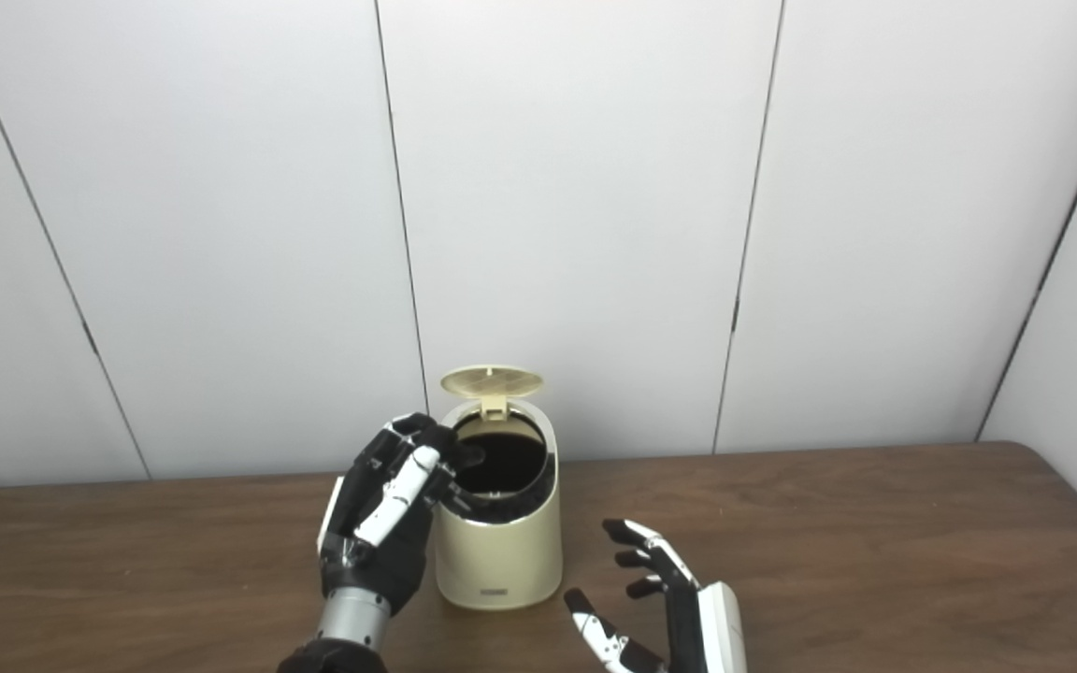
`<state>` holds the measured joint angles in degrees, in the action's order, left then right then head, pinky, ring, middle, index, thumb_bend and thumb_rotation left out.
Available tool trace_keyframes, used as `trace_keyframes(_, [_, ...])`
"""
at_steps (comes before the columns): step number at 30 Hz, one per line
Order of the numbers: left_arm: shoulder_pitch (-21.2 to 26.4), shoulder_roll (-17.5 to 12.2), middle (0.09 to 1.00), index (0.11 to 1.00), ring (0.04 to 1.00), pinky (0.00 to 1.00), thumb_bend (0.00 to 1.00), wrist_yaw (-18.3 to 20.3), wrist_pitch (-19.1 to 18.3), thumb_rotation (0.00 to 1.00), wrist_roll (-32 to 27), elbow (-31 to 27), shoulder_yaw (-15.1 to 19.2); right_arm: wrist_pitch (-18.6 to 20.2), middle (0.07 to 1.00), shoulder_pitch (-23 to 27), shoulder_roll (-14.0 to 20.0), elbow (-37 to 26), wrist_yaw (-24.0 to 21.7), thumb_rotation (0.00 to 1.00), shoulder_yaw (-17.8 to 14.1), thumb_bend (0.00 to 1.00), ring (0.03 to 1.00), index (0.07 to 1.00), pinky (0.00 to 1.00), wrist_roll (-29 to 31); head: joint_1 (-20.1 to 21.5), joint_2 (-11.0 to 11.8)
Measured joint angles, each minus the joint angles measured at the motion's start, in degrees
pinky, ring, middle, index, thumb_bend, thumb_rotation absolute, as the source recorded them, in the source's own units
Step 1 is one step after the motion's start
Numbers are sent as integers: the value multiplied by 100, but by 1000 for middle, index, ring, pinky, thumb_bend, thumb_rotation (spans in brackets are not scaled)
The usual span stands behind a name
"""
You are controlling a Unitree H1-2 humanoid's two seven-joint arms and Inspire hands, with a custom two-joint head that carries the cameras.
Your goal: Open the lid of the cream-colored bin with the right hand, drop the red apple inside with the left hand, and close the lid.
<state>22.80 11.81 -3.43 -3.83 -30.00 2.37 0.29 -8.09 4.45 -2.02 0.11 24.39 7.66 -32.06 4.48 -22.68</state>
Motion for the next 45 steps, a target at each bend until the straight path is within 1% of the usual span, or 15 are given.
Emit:
trace_keyframes(4, [0, -4, 471, 448, 541, 636, 498, 71, -91, 0, -2, -54, 107, 0, 749, -2, 0, -2, -2, 277, 0, 286, 692, 721, 540, -4, -9, 0])
trace_keyframes(12, [-2, -11, 474, 446, 535, 585, 498, 114, -474, 0, -405, -193, 398, 0, 751, 0, -1, 0, -1, 258, -4, 289, 706, 717, 559, -20, -17, 9])
trace_keyframes(17, [-34, -23, 466, 454, 532, 588, 499, 113, -660, 0, -630, -587, 511, -2, 760, 2, 4, 0, 0, 242, -16, 288, 710, 734, 564, -17, -26, 18])
trace_keyframes(20, [-181, -73, 465, 459, 528, 578, 499, 120, -759, 0, -754, -843, 567, -16, 756, 33, 22, -9, 25, 272, -11, 273, 729, 737, 618, -99, -18, 26])
trace_keyframes(25, [-667, -305, 470, 467, 507, 519, 500, 172, -853, 0, -761, -1136, 618, -138, 750, 39, 66, -62, 209, 164, -12, 279, 722, 729, 621, -346, 18, 53])
trace_keyframes(26, [-730, -375, 470, 471, 501, 506, 500, 195, -844, 0, -697, -1161, 619, -185, 756, 41, 83, -69, 244, 189, -15, 285, 728, 740, 633, -363, 18, 61])
trace_keyframes(27, [-795, -467, 472, 476, 497, 500, 499, 232, -791, 0, -539, -1215, 607, -240, 760, 49, 120, -68, 259, 257, -16, 300, 732, 752, 641, -392, 18, 62])
trace_keyframes(29, [-898, -679, 488, 487, 539, 526, 509, 396, -388, 0, -71, -1258, 556, -370, 769, 79, 271, -75, 269, 544, -14, 370, 743, 775, 661, -508, 26, 70])
trace_keyframes(30, [-947, -792, 492, 487, 556, 532, 509, 437, -159, 0, 216, -1262, 526, -410, 774, 109, 394, -80, 269, 652, -14, 414, 750, 783, 668, -626, 26, 70])
trace_keyframes(31, [-1006, -895, 495, 487, 564, 535, 510, 442, 48, 0, 479, -1257, 508, -426, 777, 135, 540, -109, 265, 709, -20, 436, 753, 787, 672, -743, 35, 70])
trace_keyframes(32, [-1063, -979, 551, 491, 587, 549, 500, 440, 209, 45, 682, -1244, 509, -425, 789, 150, 676, -180, 252, 776, -43, 471, 762, 797, 677, -820, 35, 70])
trace_keyframes(34, [-1191, -1092, 604, 494, 620, 569, 494, 438, 517, 70, 1053, -1105, 508, -404, 804, 174, 848, -414, 195, 824, -95, 505, 776, 808, 691, -885, 35, 88])
trace_keyframes(36, [-1310, -1170, 631, 496, 643, 600, 491, 443, 741, 78, 1300, -864, 478, -351, 816, 284, 909, -716, 51, 825, -105, 515, 792, 822, 708, -913, 26, 88])
trace_keyframes(40, [-1465, -1211, 647, 497, 652, 617, 487, 566, 947, 80, 1585, -423, 399, -115, 835, 627, 916, -1306, -468, 864, -76, 538, 816, 836, 714, -1057, 26, 88])
trace_keyframes(45, [-1534, -1340, 654, 497, 665, 637, 489, 558, 1312, 87, 2020, 131, 404, 104, 860, 1032, 972, -1628, -1052, 856, -97, 570, 837, 856, 727, -1114, 18, 79])
